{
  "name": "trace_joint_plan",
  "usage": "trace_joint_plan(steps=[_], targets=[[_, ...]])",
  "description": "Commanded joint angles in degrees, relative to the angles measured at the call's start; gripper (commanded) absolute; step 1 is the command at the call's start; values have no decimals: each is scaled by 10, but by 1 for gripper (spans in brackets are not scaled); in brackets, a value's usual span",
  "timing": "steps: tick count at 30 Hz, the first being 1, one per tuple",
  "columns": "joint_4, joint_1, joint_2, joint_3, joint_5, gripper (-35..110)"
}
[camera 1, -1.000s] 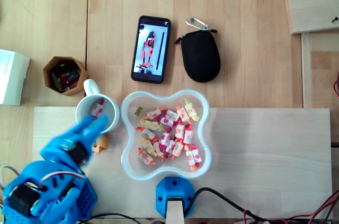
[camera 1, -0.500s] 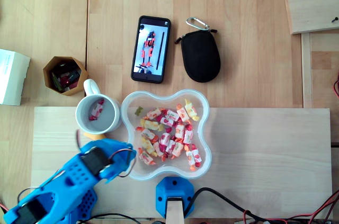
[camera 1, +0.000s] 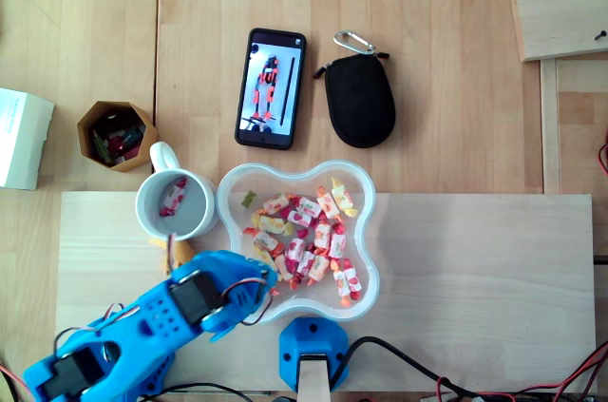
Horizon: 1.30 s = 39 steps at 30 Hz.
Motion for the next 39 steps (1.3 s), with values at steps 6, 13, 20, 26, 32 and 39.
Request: trace_joint_plan(steps=[6, 13, 20, 26, 32, 39], targets=[[-79, 8, -47, -42, 1, 18], [-215, 5, -107, -41, -65, 18], [-265, 4, -138, -40, -88, 18], [-265, 5, -191, -40, -84, 15], [-265, 5, -207, -40, -87, 1], [-265, 7, -211, -40, -96, -3]])
